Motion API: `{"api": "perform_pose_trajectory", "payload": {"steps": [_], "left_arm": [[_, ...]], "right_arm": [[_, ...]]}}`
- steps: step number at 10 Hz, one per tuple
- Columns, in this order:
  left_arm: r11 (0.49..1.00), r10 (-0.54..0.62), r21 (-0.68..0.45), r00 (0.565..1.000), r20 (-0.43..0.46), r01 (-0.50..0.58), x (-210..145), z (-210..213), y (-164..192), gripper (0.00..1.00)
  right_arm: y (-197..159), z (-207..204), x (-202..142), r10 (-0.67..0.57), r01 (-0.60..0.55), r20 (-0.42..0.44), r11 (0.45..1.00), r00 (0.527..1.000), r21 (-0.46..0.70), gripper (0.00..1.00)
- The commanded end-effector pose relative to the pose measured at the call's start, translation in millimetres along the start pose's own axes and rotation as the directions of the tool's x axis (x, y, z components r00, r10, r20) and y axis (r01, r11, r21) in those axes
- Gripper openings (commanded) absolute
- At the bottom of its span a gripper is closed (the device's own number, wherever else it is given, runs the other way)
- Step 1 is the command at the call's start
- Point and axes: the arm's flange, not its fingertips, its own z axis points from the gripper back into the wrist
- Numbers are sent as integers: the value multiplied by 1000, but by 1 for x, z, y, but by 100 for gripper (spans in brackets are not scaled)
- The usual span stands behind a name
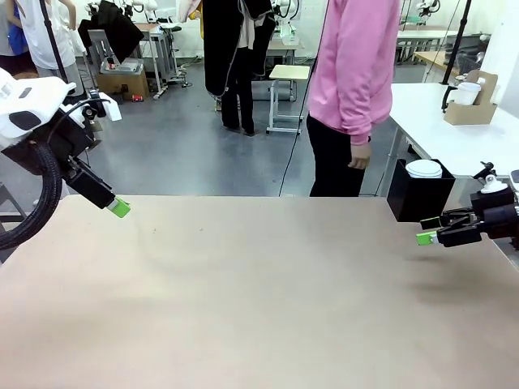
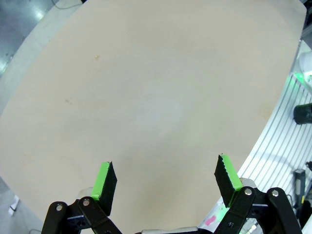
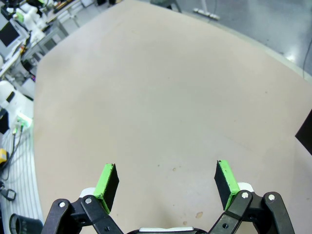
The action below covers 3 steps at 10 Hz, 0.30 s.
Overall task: Pour a drink into a cup and package it in a carrier.
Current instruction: Insert the held 600 ml Paper Cup into the Cup Carrier.
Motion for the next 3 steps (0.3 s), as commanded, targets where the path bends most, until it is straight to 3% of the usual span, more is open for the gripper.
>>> {"api": "perform_pose_trajectory", "payload": {"steps": [1,3], "left_arm": [[1000,0,-2,1000,6,0,-1,0,0,100],[1000,0,-2,1000,6,0,-1,0,0,100]], "right_arm": [[-3,2,1,3,-3,5,1000,1000,7,100],[-3,2,1,3,-3,5,1000,1000,7,100]]}}
